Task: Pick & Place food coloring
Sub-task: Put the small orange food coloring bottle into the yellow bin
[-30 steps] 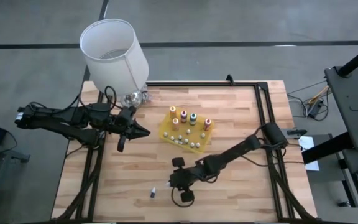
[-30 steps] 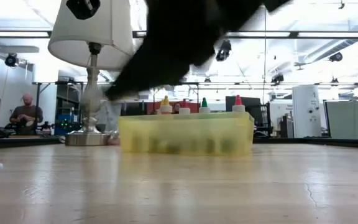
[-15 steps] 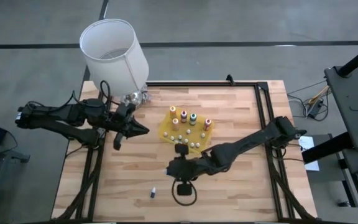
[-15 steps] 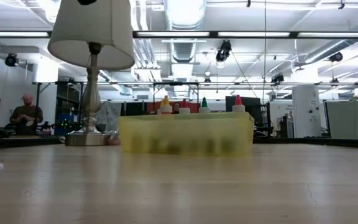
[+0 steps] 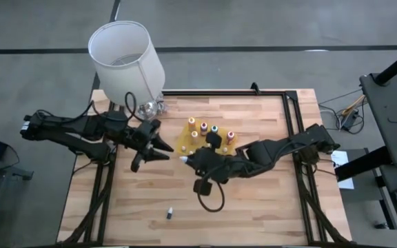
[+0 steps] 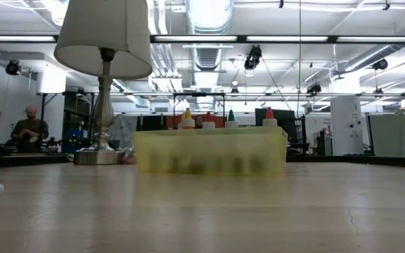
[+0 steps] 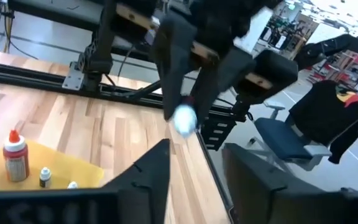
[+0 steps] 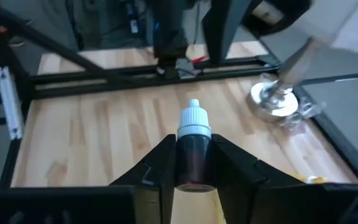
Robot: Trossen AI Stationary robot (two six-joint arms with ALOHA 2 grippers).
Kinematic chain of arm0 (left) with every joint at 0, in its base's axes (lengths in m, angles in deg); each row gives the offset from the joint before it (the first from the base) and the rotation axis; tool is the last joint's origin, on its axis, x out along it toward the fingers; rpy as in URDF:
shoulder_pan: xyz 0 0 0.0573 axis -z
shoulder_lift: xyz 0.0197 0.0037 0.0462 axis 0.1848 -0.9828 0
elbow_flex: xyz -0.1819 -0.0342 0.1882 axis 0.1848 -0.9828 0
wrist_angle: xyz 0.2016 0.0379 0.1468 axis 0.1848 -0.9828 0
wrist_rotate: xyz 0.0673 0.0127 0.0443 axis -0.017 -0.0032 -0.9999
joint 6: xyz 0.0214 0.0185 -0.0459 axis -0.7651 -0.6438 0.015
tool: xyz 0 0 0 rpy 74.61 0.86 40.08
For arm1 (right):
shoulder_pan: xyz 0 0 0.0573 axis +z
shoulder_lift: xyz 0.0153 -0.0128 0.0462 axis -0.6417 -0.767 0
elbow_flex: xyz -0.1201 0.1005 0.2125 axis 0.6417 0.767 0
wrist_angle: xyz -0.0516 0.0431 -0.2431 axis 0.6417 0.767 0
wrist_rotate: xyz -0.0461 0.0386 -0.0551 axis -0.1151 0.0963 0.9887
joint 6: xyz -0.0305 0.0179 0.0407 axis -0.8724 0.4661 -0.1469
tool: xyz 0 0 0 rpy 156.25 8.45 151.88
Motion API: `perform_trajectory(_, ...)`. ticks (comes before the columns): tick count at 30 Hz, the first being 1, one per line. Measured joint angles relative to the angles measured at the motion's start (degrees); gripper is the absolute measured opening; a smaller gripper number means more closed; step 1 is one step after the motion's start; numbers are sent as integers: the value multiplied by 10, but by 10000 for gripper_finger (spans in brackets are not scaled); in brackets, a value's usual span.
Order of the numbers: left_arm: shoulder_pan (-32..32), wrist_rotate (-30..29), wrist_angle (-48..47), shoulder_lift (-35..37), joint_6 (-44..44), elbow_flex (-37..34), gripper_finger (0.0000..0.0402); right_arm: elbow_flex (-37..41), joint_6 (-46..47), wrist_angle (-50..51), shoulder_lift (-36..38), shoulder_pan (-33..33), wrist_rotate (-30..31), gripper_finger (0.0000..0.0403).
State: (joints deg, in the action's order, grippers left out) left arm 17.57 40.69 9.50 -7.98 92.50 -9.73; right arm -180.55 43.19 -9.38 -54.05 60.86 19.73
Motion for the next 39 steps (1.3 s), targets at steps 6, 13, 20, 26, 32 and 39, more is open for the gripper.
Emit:
perform_trajectory(6, 0, 3, -1, -16, -8, 18, 160, -40, 0, 44, 0, -3, 48, 76)
perform_trajectory(13, 0, -21, -1, -46, -95, 54, 165, -76, -32, 85, -1, -17, 48, 84)
perform_trajectory(20, -1, -93, -3, -80, -149, 89, 165, -103, -56, 115, -1, -24, 48, 76)
perform_trajectory(26, -2, -135, -8, -106, -160, 102, 165, -112, -72, 120, -1, -28, 48, 82)
perform_trajectory(32, -2, -139, -7, -109, -163, 114, 165, -112, -71, 120, -1, -28, 48, 79)
perform_trajectory(39, -2, -140, -8, -108, -170, 126, 165, -112, -69, 120, -1, -28, 48, 82)
